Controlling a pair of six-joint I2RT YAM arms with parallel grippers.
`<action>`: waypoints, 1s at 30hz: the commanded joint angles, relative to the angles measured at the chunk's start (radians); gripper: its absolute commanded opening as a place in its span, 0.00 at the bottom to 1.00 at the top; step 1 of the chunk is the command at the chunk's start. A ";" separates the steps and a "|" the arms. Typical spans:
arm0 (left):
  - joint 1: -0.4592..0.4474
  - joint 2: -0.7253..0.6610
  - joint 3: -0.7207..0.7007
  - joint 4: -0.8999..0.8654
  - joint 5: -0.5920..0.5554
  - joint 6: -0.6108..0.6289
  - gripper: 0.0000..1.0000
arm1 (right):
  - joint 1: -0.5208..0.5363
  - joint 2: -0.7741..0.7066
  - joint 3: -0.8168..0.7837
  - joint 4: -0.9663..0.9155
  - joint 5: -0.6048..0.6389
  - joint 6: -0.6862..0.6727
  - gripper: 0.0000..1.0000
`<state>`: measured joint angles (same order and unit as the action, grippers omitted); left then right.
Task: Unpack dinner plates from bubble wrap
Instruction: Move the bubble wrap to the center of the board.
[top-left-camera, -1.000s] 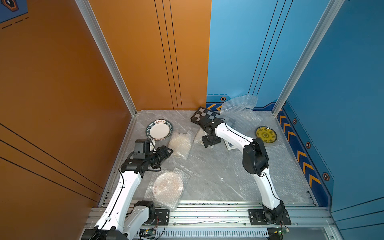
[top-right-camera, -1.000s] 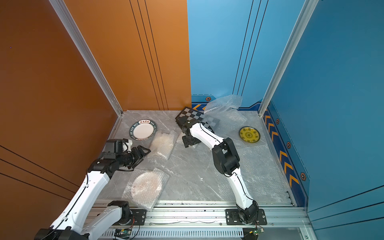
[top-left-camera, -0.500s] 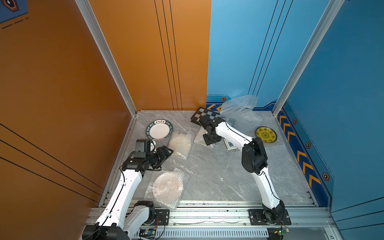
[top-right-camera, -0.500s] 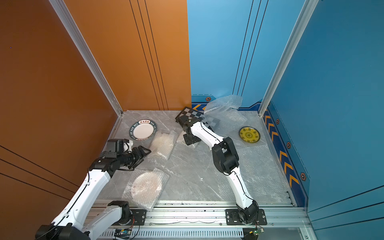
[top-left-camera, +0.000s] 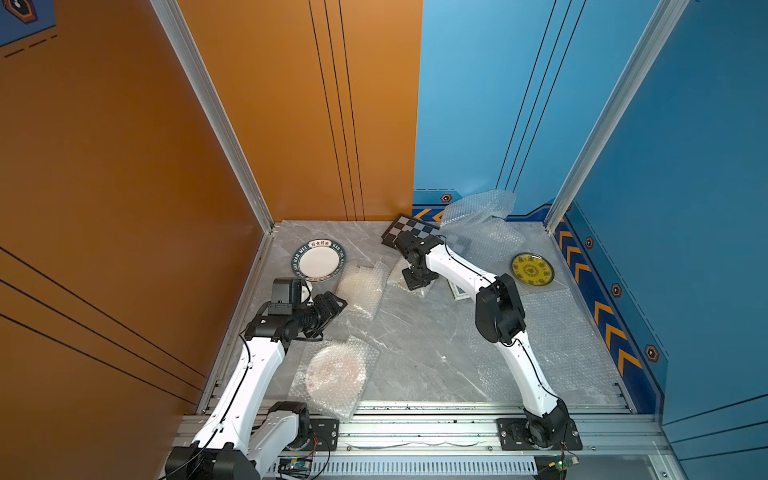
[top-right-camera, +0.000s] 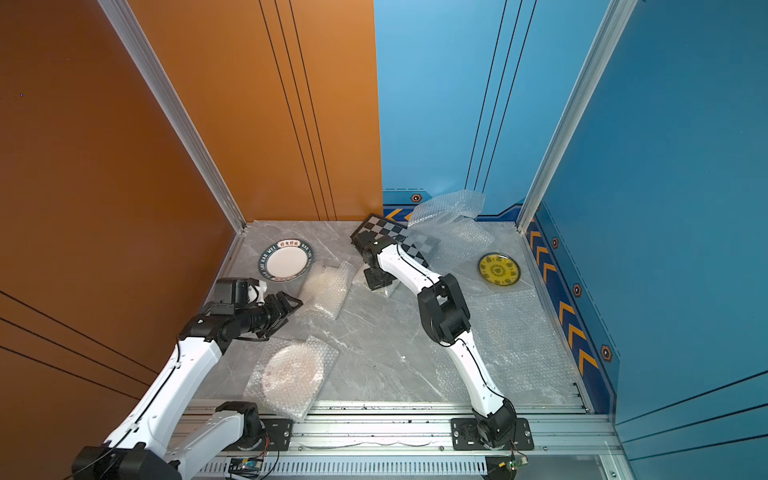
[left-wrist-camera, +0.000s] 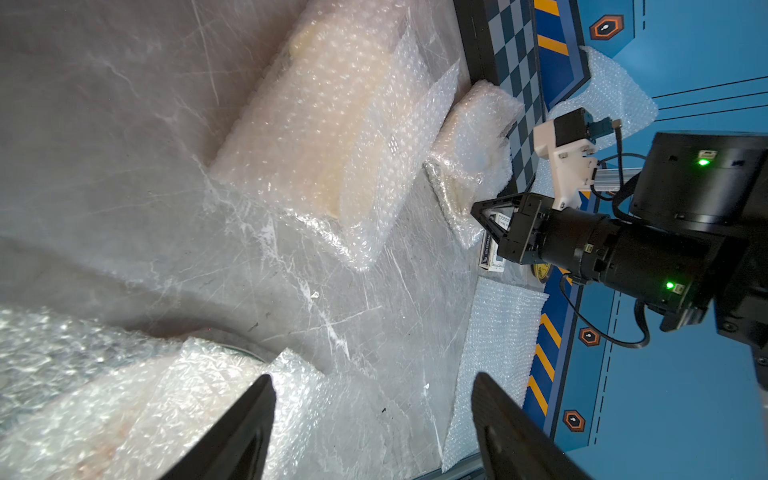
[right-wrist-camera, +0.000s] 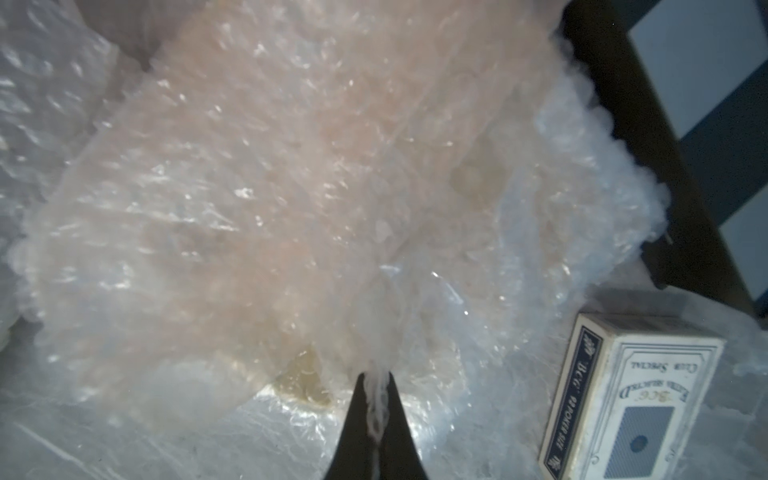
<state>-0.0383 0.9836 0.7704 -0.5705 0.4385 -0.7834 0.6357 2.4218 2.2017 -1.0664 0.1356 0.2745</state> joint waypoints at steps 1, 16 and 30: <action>-0.019 0.002 0.031 -0.035 0.005 0.029 0.76 | 0.024 -0.045 -0.032 -0.029 0.007 -0.009 0.02; -0.139 0.040 0.090 -0.047 -0.043 0.087 0.76 | 0.233 -0.589 -0.771 0.041 0.026 0.101 0.00; -0.406 0.173 0.142 0.037 -0.160 -0.029 0.76 | 0.205 -1.045 -1.148 0.169 -0.232 0.232 0.39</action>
<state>-0.3996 1.1343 0.8711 -0.5602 0.3359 -0.7757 0.8978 1.4593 1.0851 -0.9577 0.0063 0.4465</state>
